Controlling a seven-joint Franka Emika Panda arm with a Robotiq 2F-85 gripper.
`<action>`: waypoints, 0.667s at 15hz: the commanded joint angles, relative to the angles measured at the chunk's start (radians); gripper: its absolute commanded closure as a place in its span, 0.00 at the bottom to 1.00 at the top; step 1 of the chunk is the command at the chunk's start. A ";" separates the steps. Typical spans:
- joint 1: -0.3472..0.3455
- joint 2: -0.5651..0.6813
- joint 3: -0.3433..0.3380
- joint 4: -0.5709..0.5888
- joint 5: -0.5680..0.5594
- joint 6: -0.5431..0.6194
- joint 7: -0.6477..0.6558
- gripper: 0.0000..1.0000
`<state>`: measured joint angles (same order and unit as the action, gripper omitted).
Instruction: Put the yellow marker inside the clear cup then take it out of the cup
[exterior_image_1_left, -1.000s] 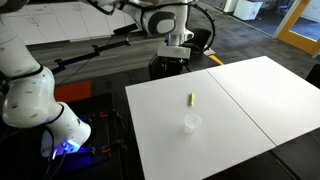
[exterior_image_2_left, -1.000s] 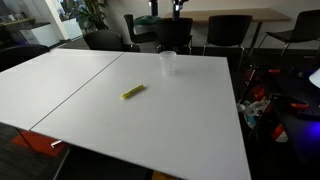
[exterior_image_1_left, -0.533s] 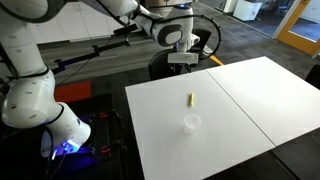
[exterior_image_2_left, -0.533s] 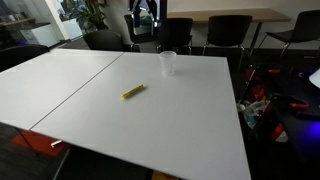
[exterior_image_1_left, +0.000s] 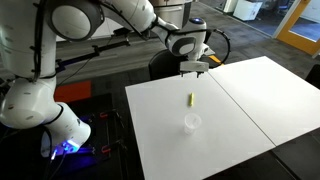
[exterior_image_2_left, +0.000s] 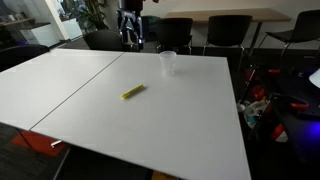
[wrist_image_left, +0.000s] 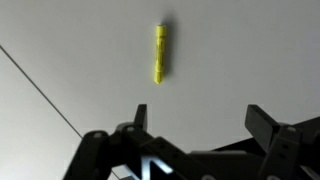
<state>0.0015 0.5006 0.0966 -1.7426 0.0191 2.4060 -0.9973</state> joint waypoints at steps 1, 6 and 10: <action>-0.001 0.107 0.004 0.125 -0.041 -0.058 0.032 0.00; 0.005 0.231 0.003 0.207 -0.094 -0.069 0.044 0.00; 0.006 0.318 0.006 0.278 -0.113 -0.096 0.040 0.00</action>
<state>0.0059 0.7516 0.0965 -1.5575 -0.0673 2.3714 -0.9774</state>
